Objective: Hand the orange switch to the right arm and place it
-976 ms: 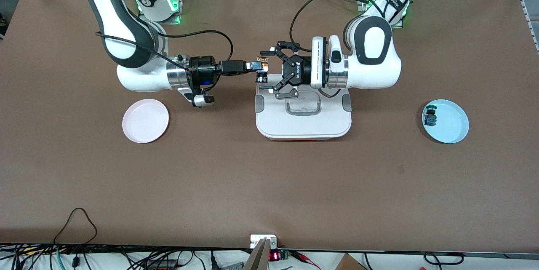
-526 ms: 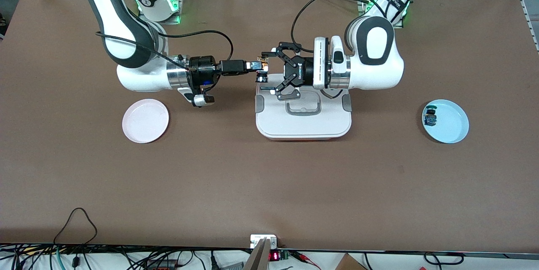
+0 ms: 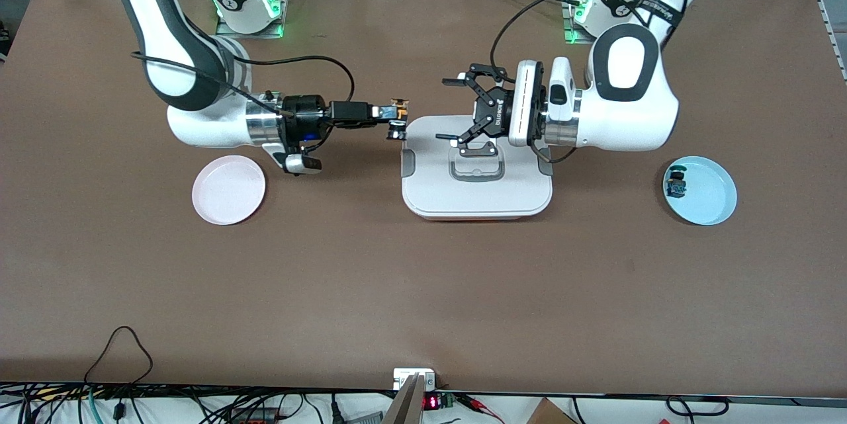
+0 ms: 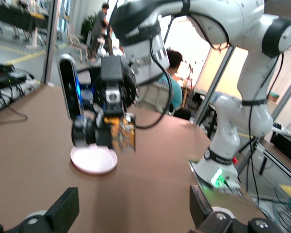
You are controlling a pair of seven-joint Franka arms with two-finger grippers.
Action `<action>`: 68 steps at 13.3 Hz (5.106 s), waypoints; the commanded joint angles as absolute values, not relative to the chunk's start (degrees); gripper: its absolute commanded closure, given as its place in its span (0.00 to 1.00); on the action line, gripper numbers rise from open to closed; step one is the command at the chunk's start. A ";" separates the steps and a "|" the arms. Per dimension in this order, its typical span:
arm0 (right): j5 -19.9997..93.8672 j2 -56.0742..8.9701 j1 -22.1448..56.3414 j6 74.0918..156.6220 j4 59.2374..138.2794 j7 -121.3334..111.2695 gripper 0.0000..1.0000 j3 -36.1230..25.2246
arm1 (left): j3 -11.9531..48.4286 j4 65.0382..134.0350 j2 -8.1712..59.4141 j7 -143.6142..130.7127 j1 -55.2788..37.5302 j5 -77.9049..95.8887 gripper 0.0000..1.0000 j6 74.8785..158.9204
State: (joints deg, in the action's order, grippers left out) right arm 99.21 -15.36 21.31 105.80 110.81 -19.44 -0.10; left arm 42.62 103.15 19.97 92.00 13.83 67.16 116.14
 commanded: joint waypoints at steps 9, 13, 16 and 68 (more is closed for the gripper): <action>55.67 -13.97 9.59 102.84 110.48 -28.99 1.00 0.35 | 42.98 92.22 15.12 35.29 15.91 17.79 0.00 85.47; 37.58 -13.98 7.12 102.92 110.39 -39.26 1.00 0.35 | 42.37 83.78 15.99 17.00 16.00 5.57 0.00 70.25; 23.86 -13.97 5.98 103.53 110.30 -46.12 1.00 0.26 | 42.54 82.18 15.91 11.09 15.47 -8.74 0.00 67.33; 1.93 -10.90 4.92 100.84 92.13 -52.18 0.00 -0.79 | 0.53 95.80 -1.67 -0.88 -4.13 -1.67 0.00 91.76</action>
